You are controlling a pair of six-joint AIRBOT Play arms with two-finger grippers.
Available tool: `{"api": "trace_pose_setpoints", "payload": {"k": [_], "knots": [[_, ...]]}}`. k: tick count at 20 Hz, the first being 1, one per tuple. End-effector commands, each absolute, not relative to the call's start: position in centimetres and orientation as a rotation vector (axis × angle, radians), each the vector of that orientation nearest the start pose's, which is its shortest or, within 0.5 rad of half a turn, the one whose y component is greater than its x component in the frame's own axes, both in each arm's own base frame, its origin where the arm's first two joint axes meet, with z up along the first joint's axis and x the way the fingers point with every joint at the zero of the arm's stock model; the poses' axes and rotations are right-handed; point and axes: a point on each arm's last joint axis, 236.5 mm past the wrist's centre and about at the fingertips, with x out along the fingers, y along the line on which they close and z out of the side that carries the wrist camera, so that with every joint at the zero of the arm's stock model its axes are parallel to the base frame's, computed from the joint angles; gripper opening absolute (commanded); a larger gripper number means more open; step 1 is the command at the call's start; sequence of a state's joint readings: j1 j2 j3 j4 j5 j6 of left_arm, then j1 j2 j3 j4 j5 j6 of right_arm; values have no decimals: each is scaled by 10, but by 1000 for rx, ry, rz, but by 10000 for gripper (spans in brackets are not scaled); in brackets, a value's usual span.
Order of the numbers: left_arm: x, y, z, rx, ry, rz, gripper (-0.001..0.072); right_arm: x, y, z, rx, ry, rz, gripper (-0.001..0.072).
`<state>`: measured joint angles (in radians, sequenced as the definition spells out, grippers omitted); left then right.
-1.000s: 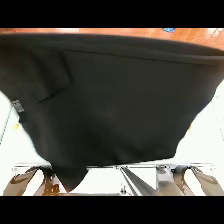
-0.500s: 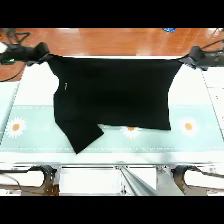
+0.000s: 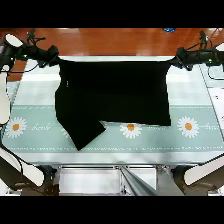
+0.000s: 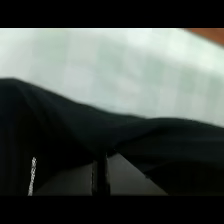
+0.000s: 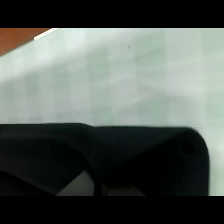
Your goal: Fold the shirts.
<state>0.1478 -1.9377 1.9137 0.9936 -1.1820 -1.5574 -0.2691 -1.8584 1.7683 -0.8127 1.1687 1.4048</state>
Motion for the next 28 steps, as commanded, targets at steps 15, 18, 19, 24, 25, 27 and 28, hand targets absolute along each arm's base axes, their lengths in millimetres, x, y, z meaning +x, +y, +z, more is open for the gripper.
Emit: {"api": "trace_pose_setpoints", "payload": {"k": [15, 18, 19, 24, 25, 27, 28], "knots": [[445, -26, -58, -438, 1637, -260, 508, 451, -26, -36, 655, 1428, 185, 410], [389, 0, -43, -547, 1771, -157, 508, 417, -78, 8, 575, 1418, 61, 408], [373, 6, -40, -554, 1760, -152, 508, 404, -89, 19, 581, 1399, 30, 408], [276, 28, -56, -691, 1565, -31, 507, 324, -80, -18, 665, 1339, -96, 408], [260, 20, -61, -786, 1524, -46, 507, 310, -64, -30, 673, 1338, -71, 408], [251, 0, -63, -1029, 1400, -74, 507, 291, -33, -44, 728, 1319, -12, 408], [251, -9, -62, -1117, 1343, -99, 507, 286, -20, -45, 756, 1301, 24, 408]]}}
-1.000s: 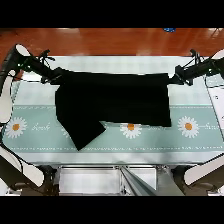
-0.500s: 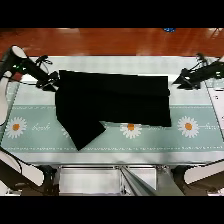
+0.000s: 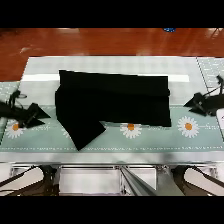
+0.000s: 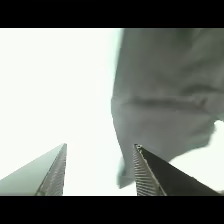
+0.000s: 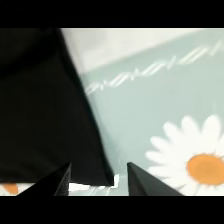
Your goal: Fold the shirts.
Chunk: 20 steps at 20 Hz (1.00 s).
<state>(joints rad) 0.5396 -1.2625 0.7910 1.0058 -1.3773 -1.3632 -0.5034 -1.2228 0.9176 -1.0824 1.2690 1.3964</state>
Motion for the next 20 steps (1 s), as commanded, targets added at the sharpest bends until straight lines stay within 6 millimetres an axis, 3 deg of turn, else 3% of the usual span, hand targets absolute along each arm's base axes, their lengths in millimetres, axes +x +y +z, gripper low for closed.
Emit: {"api": "trace_pose_setpoints", "payload": {"k": [1, 4, 8, 12, 14, 15, 16, 17, 20], "knots": [[249, -17, -65, -1173, 1316, -121, 507, 282, -12, -44, 772, 1290, 44, 408], [239, -31, -82, -1174, 1351, -111, 507, 278, 0, -33, 786, 1271, 85, 408], [248, -42, -96, -1103, 1359, -68, 507, 275, 11, -25, 817, 1277, 124, 407], [250, -69, -116, -1017, 1423, -70, 507, 287, 19, -13, 891, 1221, 155, 407], [250, -81, -125, -1003, 1459, -85, 505, 301, 9, -2, 880, 1167, 131, 408], [253, -84, -126, -1015, 1464, -91, 457, 307, 2, 8, 883, 1145, 119, 408], [256, -85, -125, -1014, 1471, -98, 195, 306, -6, 14, 867, 1145, 113, 408], [260, -84, -123, -1009, 1466, -108, 24, 299, -18, 12, 834, 1170, 81, 408], [274, -87, -104, -957, 1442, -203, 20, 255, -47, -26, 761, 1319, -76, 407]]}}
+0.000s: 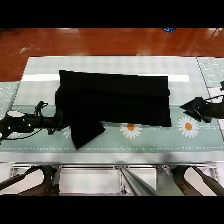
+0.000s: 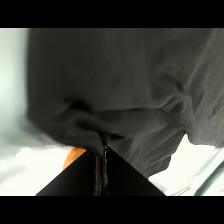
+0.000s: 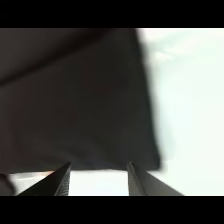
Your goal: Fold the shirts.
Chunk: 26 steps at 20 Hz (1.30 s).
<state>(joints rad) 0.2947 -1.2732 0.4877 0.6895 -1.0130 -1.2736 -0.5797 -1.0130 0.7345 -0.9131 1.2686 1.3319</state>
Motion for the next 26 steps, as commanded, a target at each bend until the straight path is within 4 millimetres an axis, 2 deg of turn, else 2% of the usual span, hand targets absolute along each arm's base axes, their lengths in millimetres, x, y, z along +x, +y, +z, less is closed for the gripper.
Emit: {"api": "trace_pose_setpoints", "payload": {"k": [1, 2, 4, 6, 9, 12, 17, 18, 19, 20, 22, 23, 26], "knots": [[277, -87, -100, -954, 1438, -216, 20, 236, -48, -42, 750, 1378, -119, 407], [280, -87, -97, -950, 1432, -223, 20, 222, -41, -55, 784, 1424, -139, 407], [281, -86, -96, -948, 1427, -223, 20, 212, -22, -69, 860, 1453, -118, 407], [281, -86, -96, -947, 1427, -224, 20, 214, -10, -74, 919, 1433, -101, 407], [281, -86, -96, -931, 1422, -237, 20, 221, -2, -83, 893, 1447, -80, 407], [282, -86, -96, -930, 1421, -238, 20, 241, 7, -100, 922, 1435, -93, 407], [283, -85, -96, -925, 1415, -235, 20, 293, 31, -111, 1019, 1373, -60, 407], [284, -85, -96, -924, 1413, -236, 20, 304, 38, -108, 1014, 1366, -27, 332], [286, -84, -94, -921, 1409, -239, 20, 312, 44, -103, 984, 1360, 21, 152], [290, -83, -90, -916, 1399, -248, 20, 319, 50, -93, 935, 1352, 84, 25], [308, -77, -70, -901, 1355, -279, 20, 327, 59, -66, 860, 1357, 212, 24], [321, -72, -55, -889, 1323, -298, 20, 331, 57, -54, 820, 1350, 237, 23], [364, -55, -9, -823, 1199, -332, 20, 357, 36, -22, 708, 1261, 211, 23]]}}
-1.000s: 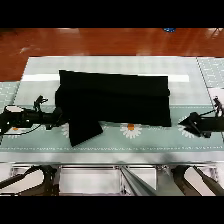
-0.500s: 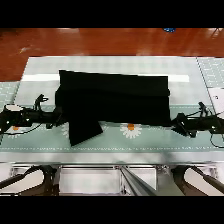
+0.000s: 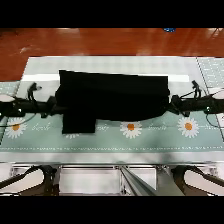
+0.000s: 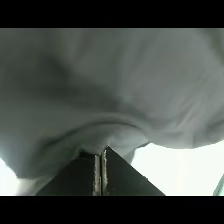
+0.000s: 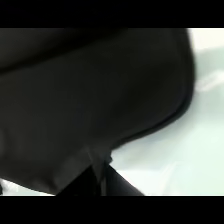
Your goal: Fold the shirts.
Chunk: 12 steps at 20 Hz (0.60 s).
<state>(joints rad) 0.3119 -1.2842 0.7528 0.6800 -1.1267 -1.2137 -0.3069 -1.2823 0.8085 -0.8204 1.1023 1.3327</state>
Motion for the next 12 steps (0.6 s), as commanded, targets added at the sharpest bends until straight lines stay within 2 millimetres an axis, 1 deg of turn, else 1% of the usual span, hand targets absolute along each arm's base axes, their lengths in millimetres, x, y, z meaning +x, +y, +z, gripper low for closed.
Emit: {"api": "trace_pose_setpoints", "payload": {"k": [1, 3, 4, 6, 7, 9, 12], "knots": [[382, -52, 4, -804, 1156, -329, 20, 369, 32, -14, 702, 1224, 204, 23], [421, -52, 23, -755, 1084, -338, 20, 399, 27, -1, 741, 1143, 192, 23], [441, -52, 28, -758, 1064, -332, 20, 414, 26, 3, 772, 1111, 193, 23], [479, -53, 29, -785, 1060, -330, 20, 442, 23, 4, 811, 1085, 202, 23], [497, -54, 25, -807, 1074, -332, 20, 454, 20, 1, 814, 1084, 203, 23], [523, -63, 13, -827, 1115, -358, 20, 476, 14, -9, 833, 1088, 198, 23], [554, -73, -11, -849, 1163, -383, 20, 504, 14, -21, 884, 1085, 213, 23]]}}
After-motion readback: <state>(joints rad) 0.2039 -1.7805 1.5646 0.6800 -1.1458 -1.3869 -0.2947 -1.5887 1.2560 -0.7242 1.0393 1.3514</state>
